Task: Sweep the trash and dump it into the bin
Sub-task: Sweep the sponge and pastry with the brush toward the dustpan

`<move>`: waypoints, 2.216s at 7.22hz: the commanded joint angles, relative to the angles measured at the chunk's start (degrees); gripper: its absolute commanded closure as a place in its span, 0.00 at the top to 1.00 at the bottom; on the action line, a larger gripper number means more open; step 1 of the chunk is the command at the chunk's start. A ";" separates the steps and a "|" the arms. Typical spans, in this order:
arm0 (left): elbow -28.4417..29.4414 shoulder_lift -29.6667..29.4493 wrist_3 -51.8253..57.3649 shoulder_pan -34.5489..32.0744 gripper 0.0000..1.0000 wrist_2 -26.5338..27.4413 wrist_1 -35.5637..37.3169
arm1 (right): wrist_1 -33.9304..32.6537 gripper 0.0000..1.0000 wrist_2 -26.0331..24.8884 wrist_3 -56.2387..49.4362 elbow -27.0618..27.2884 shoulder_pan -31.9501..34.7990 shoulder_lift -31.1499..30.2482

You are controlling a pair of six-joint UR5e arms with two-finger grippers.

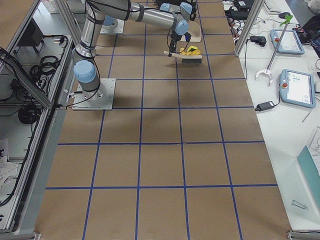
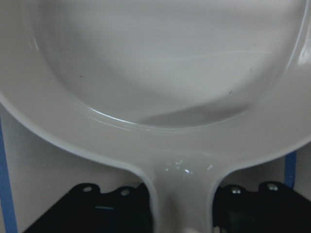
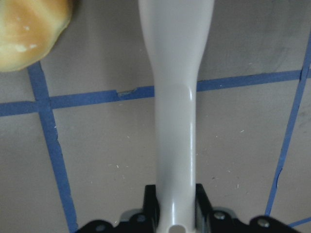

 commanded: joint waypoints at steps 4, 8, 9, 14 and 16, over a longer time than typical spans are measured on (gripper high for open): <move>-0.03 0.00 0.00 0.00 0.00 -0.28 0.00 | -0.01 0.04 5.15 1.27 -0.14 1.17 0.10; -0.03 0.00 -0.44 0.09 0.00 -0.28 0.00 | -0.27 0.02 6.75 1.54 -0.22 2.49 0.10; -0.03 0.00 -0.44 0.09 0.00 -0.28 0.00 | -0.97 0.02 7.09 1.63 -0.22 3.10 0.10; -0.03 0.00 -0.44 0.00 0.00 -0.28 0.00 | -3.26 0.02 8.85 3.47 -0.66 4.33 0.54; -0.03 0.00 -0.44 0.00 0.00 -0.37 0.00 | -3.17 0.02 9.12 3.99 -2.59 4.78 1.77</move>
